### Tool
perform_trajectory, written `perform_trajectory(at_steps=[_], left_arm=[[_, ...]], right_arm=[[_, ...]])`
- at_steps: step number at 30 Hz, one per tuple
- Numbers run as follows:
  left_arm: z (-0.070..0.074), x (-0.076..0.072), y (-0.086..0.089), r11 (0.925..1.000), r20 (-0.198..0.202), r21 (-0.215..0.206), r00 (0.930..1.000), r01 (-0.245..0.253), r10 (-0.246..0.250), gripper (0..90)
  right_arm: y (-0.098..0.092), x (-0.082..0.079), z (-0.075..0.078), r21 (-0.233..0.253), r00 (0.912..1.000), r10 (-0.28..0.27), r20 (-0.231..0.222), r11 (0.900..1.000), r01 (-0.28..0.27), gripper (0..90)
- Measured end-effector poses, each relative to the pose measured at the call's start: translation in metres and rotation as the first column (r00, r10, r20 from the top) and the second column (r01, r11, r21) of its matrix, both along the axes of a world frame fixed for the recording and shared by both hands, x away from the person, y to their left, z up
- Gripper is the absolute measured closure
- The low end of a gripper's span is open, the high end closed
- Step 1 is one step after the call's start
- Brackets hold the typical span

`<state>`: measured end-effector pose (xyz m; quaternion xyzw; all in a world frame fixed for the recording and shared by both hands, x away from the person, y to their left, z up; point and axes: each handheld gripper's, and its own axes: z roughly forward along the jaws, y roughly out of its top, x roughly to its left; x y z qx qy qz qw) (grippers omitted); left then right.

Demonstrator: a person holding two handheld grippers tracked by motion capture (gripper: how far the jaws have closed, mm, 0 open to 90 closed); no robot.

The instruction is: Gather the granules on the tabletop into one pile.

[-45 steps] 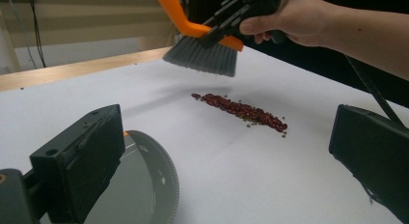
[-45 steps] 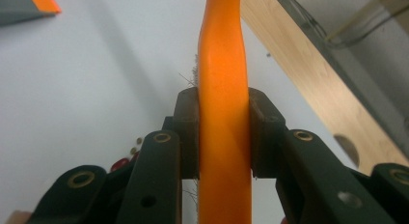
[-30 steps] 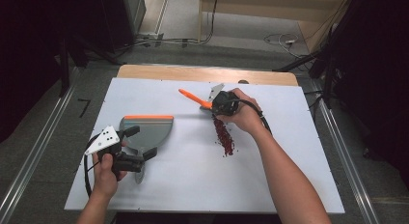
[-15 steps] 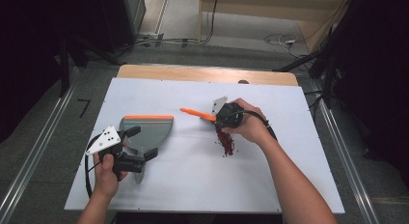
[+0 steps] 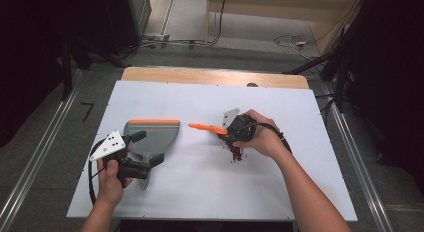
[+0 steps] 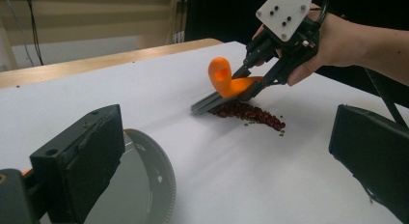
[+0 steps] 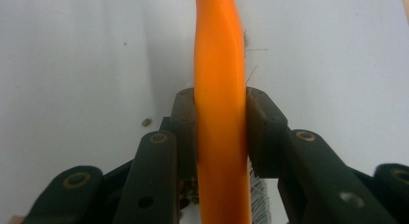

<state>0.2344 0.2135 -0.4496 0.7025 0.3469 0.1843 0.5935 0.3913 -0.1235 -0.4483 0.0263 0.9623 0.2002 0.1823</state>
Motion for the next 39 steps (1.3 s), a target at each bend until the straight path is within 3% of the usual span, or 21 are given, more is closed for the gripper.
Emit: perform_trajectory(at_steps=[19, 23, 32, 33, 35, 37, 38, 39], left_arm=[[0.001, -0.001, -0.001, 1.0, 0.002, -0.002, 1.0, 0.0, 0.0, 0.0], [0.001, 0.0, -0.001, 1.0, 0.002, -0.001, 1.0, 0.0, 0.0, 0.0], [0.0, 0.0, -0.001, 1.0, 0.001, 0.001, 1.0, -0.003, 0.003, 0.0], [0.0, 0.0, -0.001, 1.0, 0.001, 0.001, 1.0, -0.003, 0.003, 0.0], [0.0, 0.0, -0.001, 1.0, 0.0, 0.001, 1.0, -0.003, 0.003, 0.0], [0.0, 0.0, -0.001, 1.0, 0.0, 0.002, 1.0, -0.003, 0.003, 0.0], [0.0, 0.0, -0.001, 1.0, -0.001, 0.003, 1.0, -0.003, 0.003, 0.0], [0.0, 0.0, -0.001, 1.0, -0.001, 0.003, 1.0, -0.003, 0.003, 0.0]], right_arm=[[-0.003, -0.019, 0.006, -0.021, 0.9993, 0.015, -0.034, 1.0, -0.016, 67.4], [-0.007, -0.019, 0.009, -0.01, 0.9996, 0.012, -0.024, 1.0, -0.013, 67.7], [-0.021, -0.019, 0.036, 0.049, 0.9997, -0.022, -0.004, 0.999, 0.022, 68.6], [-0.022, -0.021, 0.04, 0.054, 0.9993, -0.034, -0.013, 0.998, 0.034, 68.6], [-0.024, -0.024, 0.049, 0.07, 0.9929, -0.073, -0.094, 0.994, 0.08, 68.6], [-0.026, -0.029, 0.055, 0.068, 0.9787, -0.098, -0.18, 0.991, 0.112, 68.7], [-0.026, -0.032, 0.056, 0.066, 0.9711, -0.088, -0.222, 0.992, 0.105, 68.7], [-0.026, -0.034, 0.057, 0.057, 0.9694, -0.071, -0.235, 0.995, 0.087, 68.7]])
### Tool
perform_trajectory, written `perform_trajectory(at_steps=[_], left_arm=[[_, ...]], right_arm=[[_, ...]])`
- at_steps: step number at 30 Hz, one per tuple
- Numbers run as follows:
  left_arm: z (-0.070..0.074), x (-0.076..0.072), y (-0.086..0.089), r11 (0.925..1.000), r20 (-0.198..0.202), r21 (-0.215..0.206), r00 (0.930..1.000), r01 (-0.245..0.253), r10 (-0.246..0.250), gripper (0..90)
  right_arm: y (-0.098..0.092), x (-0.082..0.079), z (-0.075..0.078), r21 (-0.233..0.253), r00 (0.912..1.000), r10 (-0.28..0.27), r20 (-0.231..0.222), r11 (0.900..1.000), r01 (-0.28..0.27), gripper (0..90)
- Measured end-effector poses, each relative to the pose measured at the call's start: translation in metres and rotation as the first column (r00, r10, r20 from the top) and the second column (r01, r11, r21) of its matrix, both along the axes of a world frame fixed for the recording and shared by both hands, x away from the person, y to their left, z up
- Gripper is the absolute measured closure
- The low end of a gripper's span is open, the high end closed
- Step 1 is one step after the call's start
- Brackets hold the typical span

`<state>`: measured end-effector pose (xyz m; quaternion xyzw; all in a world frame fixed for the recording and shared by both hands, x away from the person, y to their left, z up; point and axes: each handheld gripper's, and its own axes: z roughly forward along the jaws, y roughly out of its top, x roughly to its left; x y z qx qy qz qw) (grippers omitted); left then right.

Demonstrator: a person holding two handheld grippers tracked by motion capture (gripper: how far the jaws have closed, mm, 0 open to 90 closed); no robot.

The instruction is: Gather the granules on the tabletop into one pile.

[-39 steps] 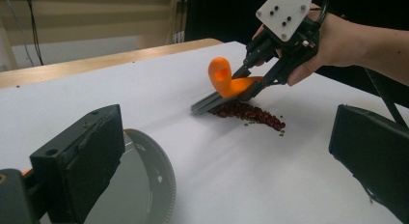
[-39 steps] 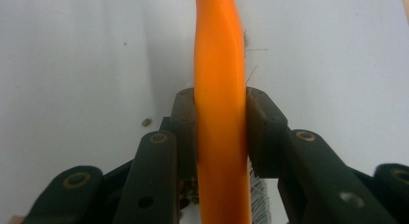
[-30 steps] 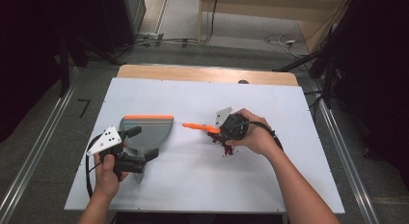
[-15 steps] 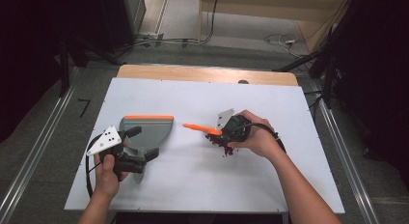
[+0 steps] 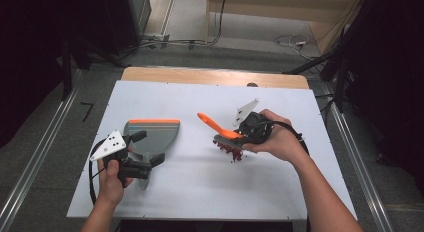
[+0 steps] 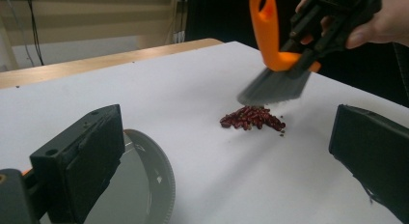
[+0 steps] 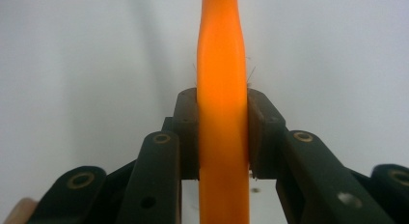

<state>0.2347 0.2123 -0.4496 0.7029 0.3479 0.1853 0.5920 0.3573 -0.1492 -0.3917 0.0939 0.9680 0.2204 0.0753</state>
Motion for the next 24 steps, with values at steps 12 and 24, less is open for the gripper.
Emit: perform_trajectory(at_steps=[12, 24], left_arm=[[0.0, 0.0, -0.001, 1.0, 0.0, -0.003, 1.0, 0.0, 0.0, 0.0], [-0.001, 0.001, 0.0, 1.0, -0.001, -0.003, 1.0, 0.001, -0.001, 0.0]], right_arm=[[0.029, 0.002, -0.034, -0.074, 0.9854, 0.085, -0.148, 0.993, -0.097, 68.9], [0.027, 0.031, -0.035, -0.062, 0.9887, 0.044, -0.143, 0.997, -0.054, 69.2]])
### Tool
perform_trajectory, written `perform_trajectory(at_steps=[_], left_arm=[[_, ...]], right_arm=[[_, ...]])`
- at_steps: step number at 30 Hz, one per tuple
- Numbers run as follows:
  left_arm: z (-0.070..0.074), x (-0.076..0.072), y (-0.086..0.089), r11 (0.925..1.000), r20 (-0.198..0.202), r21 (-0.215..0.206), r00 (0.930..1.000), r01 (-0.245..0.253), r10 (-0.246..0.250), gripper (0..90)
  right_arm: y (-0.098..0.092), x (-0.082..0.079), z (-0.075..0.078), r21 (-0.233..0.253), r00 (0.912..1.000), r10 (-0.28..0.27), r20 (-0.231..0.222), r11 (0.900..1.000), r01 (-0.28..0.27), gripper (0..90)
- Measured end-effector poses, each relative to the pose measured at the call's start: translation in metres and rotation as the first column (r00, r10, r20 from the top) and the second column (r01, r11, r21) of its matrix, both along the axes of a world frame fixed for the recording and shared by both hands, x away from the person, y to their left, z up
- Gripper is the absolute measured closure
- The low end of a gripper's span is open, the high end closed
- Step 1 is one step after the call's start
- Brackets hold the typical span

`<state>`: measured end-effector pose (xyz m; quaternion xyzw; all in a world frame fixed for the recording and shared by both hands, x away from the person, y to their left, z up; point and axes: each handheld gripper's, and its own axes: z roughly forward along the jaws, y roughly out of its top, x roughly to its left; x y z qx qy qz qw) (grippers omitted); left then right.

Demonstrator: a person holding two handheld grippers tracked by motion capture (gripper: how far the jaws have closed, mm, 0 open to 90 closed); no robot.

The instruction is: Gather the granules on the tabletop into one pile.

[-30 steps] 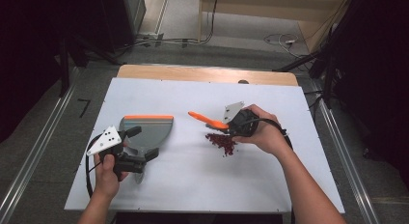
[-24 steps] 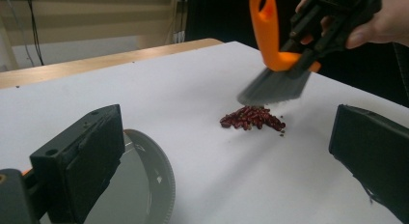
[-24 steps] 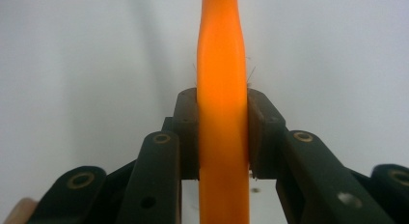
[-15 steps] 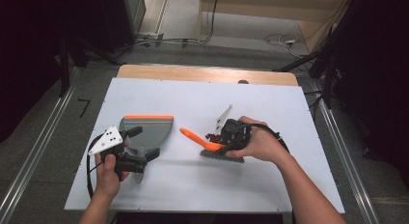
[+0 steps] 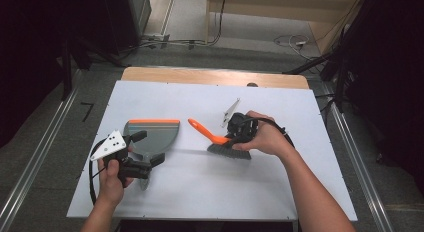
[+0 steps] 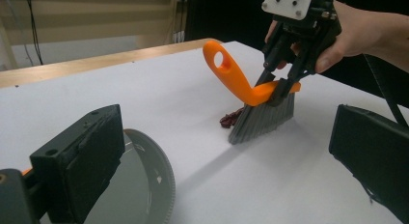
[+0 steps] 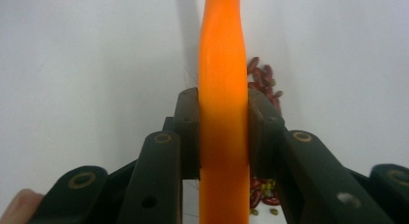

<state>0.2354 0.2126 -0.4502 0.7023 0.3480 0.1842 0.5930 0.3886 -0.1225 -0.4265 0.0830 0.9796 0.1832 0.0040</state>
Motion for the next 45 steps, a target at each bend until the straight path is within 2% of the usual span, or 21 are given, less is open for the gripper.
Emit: perform_trajectory(at_steps=[1, 5, 11, 12, 13, 17, 20, 21, 22, 23, 25, 27, 30, 31, 32, 35, 36, 38, 40, 43, 45], left_arm=[[0.0, 0.0, 0.0, 1.0, 0.0, 0.0, 1.0, 0.0, 0.0, 0.0], [0.0, 0.0, 0.0, 1.0, -0.001, 0.002, 1.0, 0.001, -0.001, 0.0], [-0.001, 0.0, 0.0, 1.0, -0.002, 0.004, 1.0, 0.001, -0.001, 0.0], [-0.001, 0.0, 0.0, 1.0, -0.002, 0.003, 1.0, 0.001, -0.001, 0.0], [-0.001, 0.0, 0.0, 1.0, -0.002, 0.003, 1.0, 0.001, -0.001, 0.0], [-0.001, 0.0, 0.0, 1.0, -0.002, 0.003, 1.0, 0.002, -0.002, 0.0], [-0.001, 0.0, -0.001, 1.0, -0.003, 0.002, 1.0, 0.003, -0.003, 0.0], [-0.001, 0.0, -0.001, 1.0, -0.003, 0.001, 1.0, 0.003, -0.003, 0.0], [-0.001, 0.0, -0.001, 1.0, -0.003, 0.001, 1.0, 0.002, -0.002, 0.0], [-0.001, 0.0, -0.001, 1.0, -0.003, 0.001, 1.0, 0.003, -0.003, 0.0], [-0.001, 0.0, -0.001, 1.0, -0.002, 0.0, 1.0, 0.002, -0.002, 0.0], [-0.001, 0.0, -0.001, 1.0, -0.003, 0.0, 1.0, 0.002, -0.002, 0.0], [-0.001, 0.0, -0.001, 1.0, -0.004, -0.002, 1.0, 0.002, -0.002, 0.0], [-0.001, 0.001, -0.002, 1.0, -0.002, -0.004, 1.0, 0.002, -0.002, 0.0], [-0.001, 0.001, -0.002, 1.0, -0.001, -0.003, 1.0, 0.003, -0.003, 0.0], [-0.001, 0.001, -0.001, 1.0, -0.001, -0.002, 1.0, 0.004, -0.004, 0.0], [-0.001, 0.001, -0.002, 1.0, -0.002, 0.002, 1.0, 0.003, -0.003, 0.0], [-0.001, 0.001, -0.002, 1.0, -0.002, 0.0, 1.0, 0.004, -0.004, 0.0], [0.0, 0.0, -0.002, 1.0, 0.0, -0.002, 1.0, 0.004, -0.004, 0.0], [0.001, -0.001, -0.001, 1.0, 0.004, 0.003, 1.0, 0.004, -0.004, 0.0], [0.001, -0.001, 0.0, 1.0, 0.002, -0.002, 1.0, 0.002, -0.002, 0.0]], right_arm=[[0.0, 0.003, 0.0, 0.008, 0.9998, 0.001, 0.02, 1.0, -0.001, 69.2], [-0.002, 0.007, 0.0, 0.01, 0.9995, -0.03, 0.01, 0.999, 0.03, 69.2], [-0.004, 0.005, 0.004, 0.014, 0.9992, -0.028, 0.028, 1.0, 0.028, 69.2], [-0.005, 0.003, 0.007, 0.011, 0.9991, -0.039, 0.016, 0.999, 0.039, 69.2], [-0.007, 0.003, 0.009, 0.031, 0.9987, -0.04, 0.032, 0.999, 0.039, 69.2], [-0.018, -0.001, 0.022, 0.071, 0.9957, -0.087, 0.031, 0.994, 0.085, 69.2], [-0.034, 0.002, 0.032, 0.135, 0.9846, -0.167, 0.051, 0.978, 0.159, 69.1], [-0.042, 0.005, 0.036, 0.155, 0.9716, -0.235, 0.033, 0.962, 0.227, 69.0], [-0.046, 0.006, 0.037, 0.162, 0.9616, -0.272, 0.034, 0.951, 0.264, 69.0], [-0.052, 0.008, 0.038, 0.165, 0.941, -0.336, 0.037, 0.931, 0.326, 69.0], [-0.062, 0.013, 0.037, 0.147, 0.8875, -0.457, 0.06, 0.883, 0.445, 69.0], [-0.07, 0.016, 0.031, 0.125, 0.8326, -0.55, 0.067, 0.833, 0.54, 69.0], [-0.073, 0.019, 0.014, 0.086, 0.771, -0.632, 0.077, 0.775, 0.626, 69.0], [-0.072, 0.018, 0.008, 0.075, 0.7539, -0.652, 0.081, 0.758, 0.648, 69.1], [-0.07, 0.017, 0.003, 0.067, 0.7425, -0.664, 0.087, 0.747, 0.661, 69.0], [-0.062, 0.012, -0.002, 0.091, 0.7131, -0.696, 0.082, 0.718, 0.69, 69.1], [-0.058, 0.01, -0.002, 0.085, 0.7072, -0.701, 0.094, 0.713, 0.696, 69.1], [-0.05, 0.008, -0.003, 0.084, 0.7105, -0.697, 0.098, 0.717, 0.692, 69.1], [-0.043, 0.006, -0.002, 0.083, 0.7219, -0.685, 0.097, 0.728, 0.68, 69.1], [-0.039, 0.007, 0.001, 0.101, 0.7431, -0.667, 0.059, 0.745, 0.66, 69.1], [-0.037, 0.008, 0.006, 0.103, 0.7505, -0.655, 0.087, 0.755, 0.647, 69.1]])
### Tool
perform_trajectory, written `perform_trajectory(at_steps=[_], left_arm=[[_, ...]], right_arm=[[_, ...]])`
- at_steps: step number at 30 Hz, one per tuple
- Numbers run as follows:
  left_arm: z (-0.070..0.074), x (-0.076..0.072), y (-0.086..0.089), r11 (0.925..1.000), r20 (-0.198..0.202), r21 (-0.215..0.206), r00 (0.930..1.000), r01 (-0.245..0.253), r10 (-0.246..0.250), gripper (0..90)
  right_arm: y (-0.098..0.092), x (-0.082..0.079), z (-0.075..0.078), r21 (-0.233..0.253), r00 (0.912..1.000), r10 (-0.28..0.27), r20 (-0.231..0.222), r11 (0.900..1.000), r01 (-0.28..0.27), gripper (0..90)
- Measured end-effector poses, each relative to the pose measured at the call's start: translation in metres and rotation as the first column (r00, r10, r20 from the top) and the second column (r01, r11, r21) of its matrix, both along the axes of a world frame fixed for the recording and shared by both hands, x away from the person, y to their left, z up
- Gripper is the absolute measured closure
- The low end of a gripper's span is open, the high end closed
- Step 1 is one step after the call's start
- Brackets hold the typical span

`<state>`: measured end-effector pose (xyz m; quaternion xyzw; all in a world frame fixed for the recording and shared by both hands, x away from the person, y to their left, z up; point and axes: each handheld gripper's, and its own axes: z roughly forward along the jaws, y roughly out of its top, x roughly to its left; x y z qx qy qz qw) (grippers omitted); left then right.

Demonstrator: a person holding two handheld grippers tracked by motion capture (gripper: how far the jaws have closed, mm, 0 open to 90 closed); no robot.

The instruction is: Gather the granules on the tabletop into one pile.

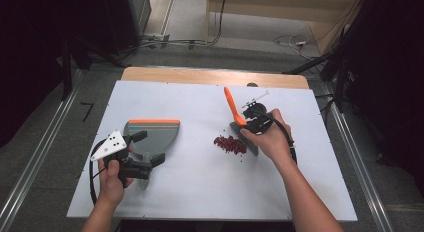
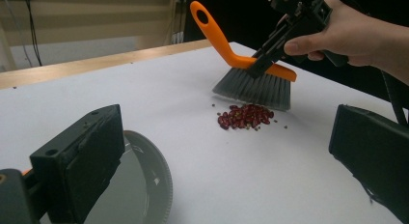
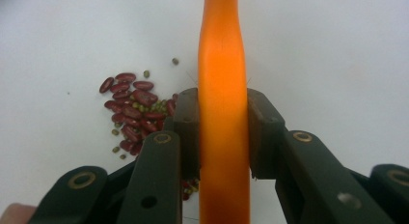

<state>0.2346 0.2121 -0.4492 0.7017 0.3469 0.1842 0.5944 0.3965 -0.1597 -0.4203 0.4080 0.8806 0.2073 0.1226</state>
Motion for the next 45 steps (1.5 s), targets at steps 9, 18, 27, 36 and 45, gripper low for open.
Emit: perform_trajectory(at_steps=[9, 18, 27, 36, 45], left_arm=[[0.0, 0.001, 0.0, 1.0, -0.001, 0.001, 1.0, -0.002, 0.002, 0.0], [-0.001, 0.001, 0.001, 1.0, -0.003, 0.001, 1.0, -0.003, 0.003, 0.0], [-0.001, 0.001, -0.001, 1.0, -0.004, 0.001, 1.0, 0.0, 0.0, 0.0], [-0.001, 0.001, -0.001, 1.0, -0.004, 0.004, 1.0, -0.002, 0.002, 0.0], [-0.001, 0.001, -0.005, 0.9999, -0.003, 0.015, 1.0, 0.008, -0.008, 0.0]], right_arm=[[0.018, 0.018, 0.003, -0.179, 0.9227, 0.352, 0.158, 0.929, -0.323, 69.0], [0.038, 0.011, -0.011, -0.258, 0.8546, 0.508, 0.109, 0.845, -0.469, 69.0], [0.02, -0.007, 0.009, -0.221, 0.8365, 0.536, 0.115, 0.835, -0.504, 69.0], [0.003, -0.044, 0.021, -0.009, 0.8063, 0.59, -0.037, 0.807, -0.591, 69.0], [0.018, -0.035, -0.007, -0.02, 0.7699, 0.636, -0.054, 0.77, -0.637, 69.0]])
